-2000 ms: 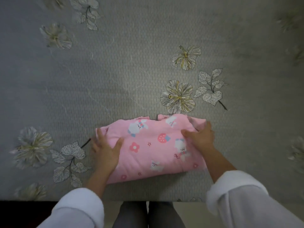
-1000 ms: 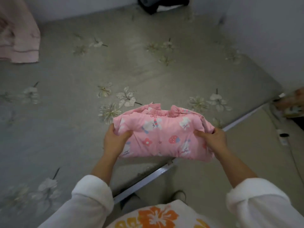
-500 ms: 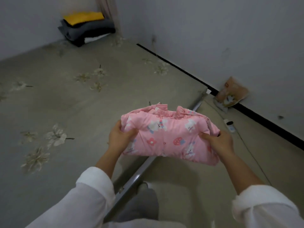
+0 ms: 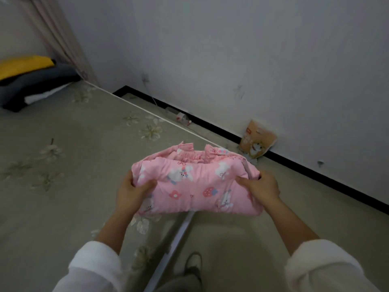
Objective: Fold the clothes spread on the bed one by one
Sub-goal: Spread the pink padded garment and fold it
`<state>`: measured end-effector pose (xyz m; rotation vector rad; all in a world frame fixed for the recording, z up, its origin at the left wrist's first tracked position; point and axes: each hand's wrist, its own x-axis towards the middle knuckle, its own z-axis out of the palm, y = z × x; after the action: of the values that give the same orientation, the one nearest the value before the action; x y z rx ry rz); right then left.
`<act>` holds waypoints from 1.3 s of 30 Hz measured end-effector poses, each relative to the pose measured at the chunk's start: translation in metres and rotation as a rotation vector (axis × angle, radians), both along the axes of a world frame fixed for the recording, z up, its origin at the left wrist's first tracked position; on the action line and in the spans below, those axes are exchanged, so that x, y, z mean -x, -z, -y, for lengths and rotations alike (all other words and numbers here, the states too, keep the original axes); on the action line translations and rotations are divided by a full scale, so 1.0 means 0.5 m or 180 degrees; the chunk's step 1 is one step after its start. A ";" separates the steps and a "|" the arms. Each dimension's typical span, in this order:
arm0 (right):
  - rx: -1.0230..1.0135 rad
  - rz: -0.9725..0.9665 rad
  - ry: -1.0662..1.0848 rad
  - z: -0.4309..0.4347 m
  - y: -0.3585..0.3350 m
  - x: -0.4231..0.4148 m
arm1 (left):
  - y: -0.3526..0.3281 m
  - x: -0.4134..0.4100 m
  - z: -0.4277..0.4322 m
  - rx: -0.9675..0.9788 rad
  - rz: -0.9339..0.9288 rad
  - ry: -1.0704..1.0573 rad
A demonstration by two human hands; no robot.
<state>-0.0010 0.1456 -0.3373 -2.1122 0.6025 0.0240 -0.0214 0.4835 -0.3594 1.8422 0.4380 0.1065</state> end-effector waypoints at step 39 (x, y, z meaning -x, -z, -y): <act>0.0398 0.0657 -0.2128 0.186 -0.052 -1.539 | -0.001 -1.180 0.354 0.0129 0.0154 -0.2109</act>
<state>0.7685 0.0524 -0.3114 -2.3104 -0.2448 0.1435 0.5686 0.3064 -0.3588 1.5868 0.9940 0.5848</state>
